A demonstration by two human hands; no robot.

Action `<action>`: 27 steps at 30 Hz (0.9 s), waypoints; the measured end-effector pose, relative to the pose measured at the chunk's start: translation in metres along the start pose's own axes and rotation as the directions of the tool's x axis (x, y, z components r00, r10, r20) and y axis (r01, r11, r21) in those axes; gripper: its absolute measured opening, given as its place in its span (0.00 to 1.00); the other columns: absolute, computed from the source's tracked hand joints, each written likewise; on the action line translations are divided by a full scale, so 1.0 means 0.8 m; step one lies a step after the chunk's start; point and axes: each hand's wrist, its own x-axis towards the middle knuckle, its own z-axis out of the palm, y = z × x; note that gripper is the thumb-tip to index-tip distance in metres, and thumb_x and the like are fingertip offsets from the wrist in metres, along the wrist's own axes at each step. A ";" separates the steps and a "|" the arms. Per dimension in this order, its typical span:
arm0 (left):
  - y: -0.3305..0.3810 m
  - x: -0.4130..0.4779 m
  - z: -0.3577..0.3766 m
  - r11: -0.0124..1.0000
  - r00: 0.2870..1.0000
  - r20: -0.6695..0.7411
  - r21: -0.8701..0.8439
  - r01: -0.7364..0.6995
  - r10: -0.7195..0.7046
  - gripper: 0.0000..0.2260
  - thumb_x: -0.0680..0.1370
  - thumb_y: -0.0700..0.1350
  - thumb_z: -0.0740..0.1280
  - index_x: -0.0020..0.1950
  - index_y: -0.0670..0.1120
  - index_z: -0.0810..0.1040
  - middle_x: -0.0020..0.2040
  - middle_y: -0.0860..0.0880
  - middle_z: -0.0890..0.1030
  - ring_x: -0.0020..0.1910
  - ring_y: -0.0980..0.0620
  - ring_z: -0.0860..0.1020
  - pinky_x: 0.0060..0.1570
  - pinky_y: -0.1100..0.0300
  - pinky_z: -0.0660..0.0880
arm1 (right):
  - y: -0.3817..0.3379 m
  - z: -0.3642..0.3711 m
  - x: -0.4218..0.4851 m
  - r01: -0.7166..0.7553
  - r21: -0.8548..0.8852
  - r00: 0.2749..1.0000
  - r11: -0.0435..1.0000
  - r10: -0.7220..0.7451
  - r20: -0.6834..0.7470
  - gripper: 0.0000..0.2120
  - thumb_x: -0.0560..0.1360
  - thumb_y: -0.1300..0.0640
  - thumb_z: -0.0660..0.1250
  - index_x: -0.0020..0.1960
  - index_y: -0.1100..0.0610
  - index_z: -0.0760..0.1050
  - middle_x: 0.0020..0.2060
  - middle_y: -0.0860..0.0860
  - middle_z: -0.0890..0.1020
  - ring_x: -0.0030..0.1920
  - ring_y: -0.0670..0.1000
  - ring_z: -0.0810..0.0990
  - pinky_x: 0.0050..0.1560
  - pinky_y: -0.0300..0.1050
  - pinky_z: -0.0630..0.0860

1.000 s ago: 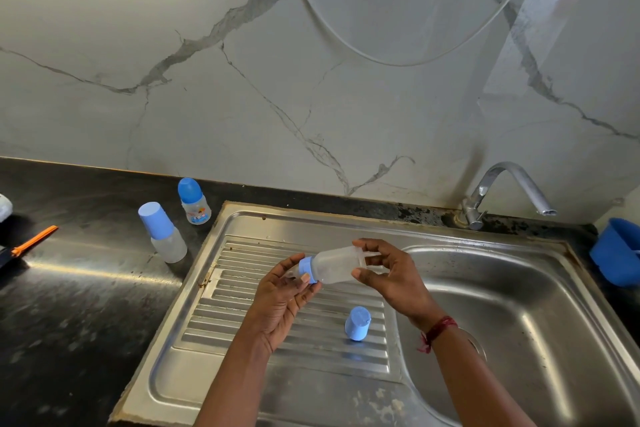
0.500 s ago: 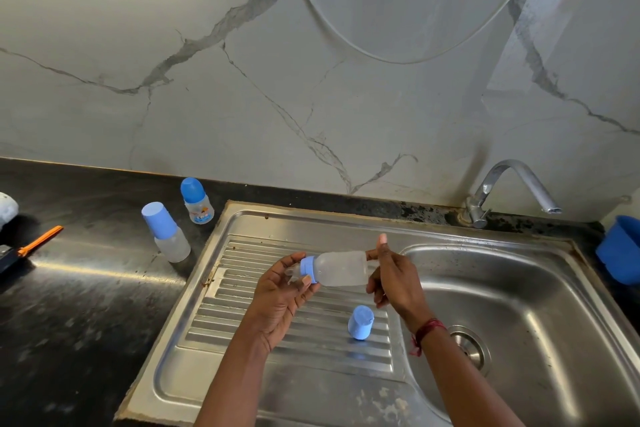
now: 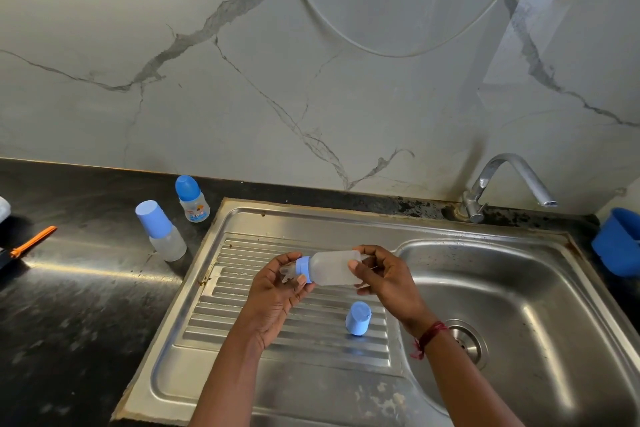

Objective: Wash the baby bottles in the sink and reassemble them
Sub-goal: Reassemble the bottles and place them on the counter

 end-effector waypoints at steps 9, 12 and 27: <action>0.005 -0.004 -0.002 0.988 0.999 0.022 0.145 -0.048 0.045 0.18 0.72 0.26 0.69 0.59 0.41 0.79 0.61 0.40 0.78 0.52 0.46 0.83 0.45 0.55 0.83 | 0.003 0.010 0.001 -0.138 0.075 0.988 0.988 0.142 -0.058 0.17 0.75 0.46 0.72 0.47 0.61 0.79 0.27 0.55 0.78 0.28 0.55 0.78 0.41 0.58 0.82; 0.005 -0.002 0.004 0.997 0.997 -0.031 0.031 -0.073 0.074 0.22 0.72 0.28 0.69 0.63 0.44 0.77 0.59 0.41 0.80 0.55 0.44 0.82 0.48 0.52 0.83 | 0.001 0.014 0.001 -0.161 0.100 0.985 0.982 0.166 -0.038 0.17 0.75 0.46 0.71 0.50 0.62 0.79 0.32 0.57 0.80 0.31 0.55 0.80 0.42 0.56 0.82; -0.015 0.006 0.039 0.989 0.983 -0.148 -0.114 0.089 -0.106 0.22 0.76 0.57 0.66 0.62 0.43 0.78 0.53 0.42 0.82 0.52 0.44 0.81 0.49 0.48 0.79 | 0.012 0.020 -0.004 -0.071 -0.184 0.991 0.980 0.091 0.099 0.12 0.72 0.51 0.76 0.51 0.54 0.79 0.41 0.50 0.85 0.33 0.52 0.83 0.29 0.42 0.76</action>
